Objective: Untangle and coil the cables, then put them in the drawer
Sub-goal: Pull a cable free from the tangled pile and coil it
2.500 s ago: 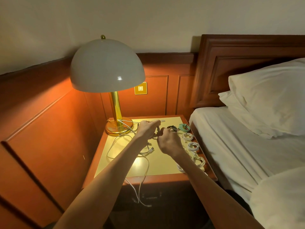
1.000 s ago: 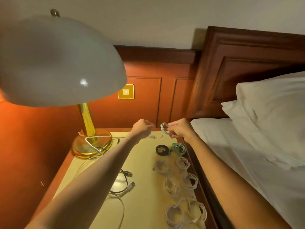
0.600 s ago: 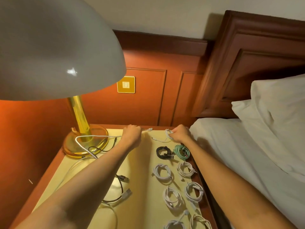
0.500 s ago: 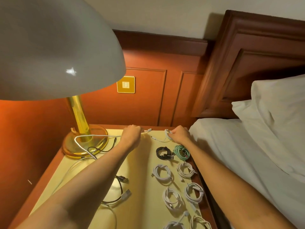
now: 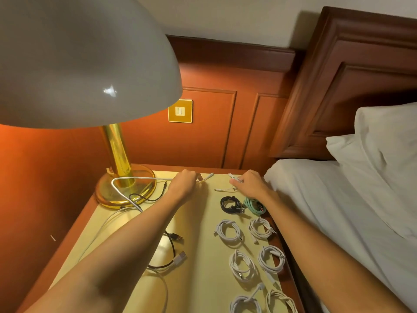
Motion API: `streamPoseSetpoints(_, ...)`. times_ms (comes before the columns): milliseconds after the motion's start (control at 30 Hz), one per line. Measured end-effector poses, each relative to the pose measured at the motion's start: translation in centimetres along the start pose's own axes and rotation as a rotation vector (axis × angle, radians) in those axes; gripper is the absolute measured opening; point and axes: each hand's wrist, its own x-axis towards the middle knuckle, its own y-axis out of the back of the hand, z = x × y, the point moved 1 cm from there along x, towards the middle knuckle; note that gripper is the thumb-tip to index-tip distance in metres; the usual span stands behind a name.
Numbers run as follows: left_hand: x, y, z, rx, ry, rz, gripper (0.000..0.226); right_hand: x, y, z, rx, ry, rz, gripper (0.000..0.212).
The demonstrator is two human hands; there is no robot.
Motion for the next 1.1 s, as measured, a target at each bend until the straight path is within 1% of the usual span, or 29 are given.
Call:
streamPoseSetpoints(67, 0.0, 0.0, -0.1, -0.009, -0.001, -0.010, 0.038, 0.0, 0.0, -0.1, 0.035, -0.017, -0.003, 0.053)
streamPoseSetpoints(133, 0.1, 0.1, -0.2, -0.015, -0.001, -0.022, 0.038, 0.1, 0.3, -0.6, 0.109, -0.082, 0.006, 0.046)
streamPoseSetpoints(200, 0.2, 0.1, -0.4, -0.019, -0.006, -0.031, 0.039, 0.6, 0.5, -0.6, 0.307, -0.191, -0.022, 0.036)
streamPoseSetpoints(300, 0.4, 0.1, -0.5, -0.040, -0.014, -0.053, 0.035, 0.7, 1.4, -0.5, 0.579, -0.270, -0.193, 0.024)
streamPoseSetpoints(367, 0.4, 0.3, -0.5, -0.041, -0.022, -0.061, 0.033, 0.4, 1.6, -0.6, 0.598, -0.269, -0.296, 0.022)
streamPoseSetpoints(400, 0.4, 0.3, -0.5, -0.039, -0.022, -0.056, 0.034, 0.3, 1.5, -0.6, 0.562, -0.259, -0.302, 0.022)
streamPoseSetpoints(467, 0.4, 0.2, -0.6, -0.041, -0.010, -0.038, 0.035, 0.8, 1.0, -0.3, 0.370, -0.204, -0.236, 0.018)
streamPoseSetpoints(500, 0.3, 0.2, -0.7, -0.041, -0.006, -0.026, 0.035, 1.2, 0.7, -0.1, 0.250, -0.163, -0.189, 0.023)
streamPoseSetpoints(533, 0.3, 0.2, -0.8, -0.041, -0.004, -0.013, 0.035, 1.4, 0.5, 0.0, 0.157, -0.136, -0.152, 0.024)
streamPoseSetpoints(633, 0.2, 0.3, -0.8, -0.040, 0.011, -0.008, 0.033, 1.3, 0.1, -0.2, 0.059, -0.101, -0.094, 0.023)
streamPoseSetpoints(700, 0.1, 0.5, -0.6, -0.037, 0.012, -0.016, 0.032, 1.0, 0.0, -0.4, 0.045, -0.109, -0.058, 0.024)
streamPoseSetpoints(767, 0.0, 0.8, -0.6, -0.036, 0.012, -0.019, 0.030, 1.0, 0.1, -0.3, 0.106, -0.144, -0.032, 0.030)
streamPoseSetpoints(833, 0.0, 1.1, -0.7, -0.036, 0.017, -0.003, 0.028, 0.9, 0.2, -0.3, 0.158, -0.164, -0.059, 0.027)
streamPoseSetpoints(933, 0.0, 1.2, -1.0, -0.017, 0.019, 0.019, 0.031, 1.1, 0.6, -0.3, 0.242, -0.191, -0.063, 0.033)
streamPoseSetpoints(1000, -0.2, 1.4, -1.0, -0.007, 0.002, 0.019, 0.032, 0.8, 1.0, -0.5, 0.258, -0.185, 0.010, 0.037)
streamPoseSetpoints(1100, -0.8, 2.7, -0.4, -0.018, -0.055, 0.066, 0.029, -0.4, 1.9, -1.1, 0.240, -0.168, 0.215, 0.042)
